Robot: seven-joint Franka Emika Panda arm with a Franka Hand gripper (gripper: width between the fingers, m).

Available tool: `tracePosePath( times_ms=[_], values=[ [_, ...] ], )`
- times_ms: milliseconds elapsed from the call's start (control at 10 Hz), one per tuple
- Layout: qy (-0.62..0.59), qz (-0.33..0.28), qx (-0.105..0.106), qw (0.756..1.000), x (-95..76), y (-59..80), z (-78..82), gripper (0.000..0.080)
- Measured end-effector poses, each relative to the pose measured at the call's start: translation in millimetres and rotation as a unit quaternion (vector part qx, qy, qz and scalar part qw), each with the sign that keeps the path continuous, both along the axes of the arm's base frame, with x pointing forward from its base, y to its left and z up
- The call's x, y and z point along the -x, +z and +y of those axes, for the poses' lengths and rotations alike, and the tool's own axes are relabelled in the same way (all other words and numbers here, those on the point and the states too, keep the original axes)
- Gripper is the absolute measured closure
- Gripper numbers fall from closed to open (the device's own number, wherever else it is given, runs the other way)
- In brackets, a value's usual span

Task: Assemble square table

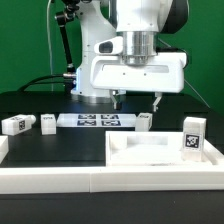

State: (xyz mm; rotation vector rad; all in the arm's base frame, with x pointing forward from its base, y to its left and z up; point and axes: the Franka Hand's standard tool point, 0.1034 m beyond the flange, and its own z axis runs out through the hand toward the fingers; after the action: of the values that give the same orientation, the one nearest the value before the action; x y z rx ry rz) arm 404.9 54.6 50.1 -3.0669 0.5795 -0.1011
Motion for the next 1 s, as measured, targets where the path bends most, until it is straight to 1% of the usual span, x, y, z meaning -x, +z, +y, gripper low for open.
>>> tracePosePath(
  times_ms=[100, 200, 300, 700, 800, 1000],
  values=[
    [0.002, 0.005, 0.001, 1.0, 7.1, -1.9, 0.1, 0.0151],
    [0.004, 0.007, 0.001, 1.0, 10.5, -3.3, 2.0, 0.0151],
    [0.008, 0.008, 0.001, 1.0, 12.0, -3.9, 4.7, 0.0151],
    [0.02, 0.039, -0.002, 0.999, 14.4, -5.8, 2.6, 0.0151],
    [0.025, 0.072, -0.008, 0.997, 16.1, -5.9, 2.0, 0.0151],
    [0.029, 0.149, -0.024, 0.988, 8.7, -2.1, 3.3, 0.0151]
  ],
)
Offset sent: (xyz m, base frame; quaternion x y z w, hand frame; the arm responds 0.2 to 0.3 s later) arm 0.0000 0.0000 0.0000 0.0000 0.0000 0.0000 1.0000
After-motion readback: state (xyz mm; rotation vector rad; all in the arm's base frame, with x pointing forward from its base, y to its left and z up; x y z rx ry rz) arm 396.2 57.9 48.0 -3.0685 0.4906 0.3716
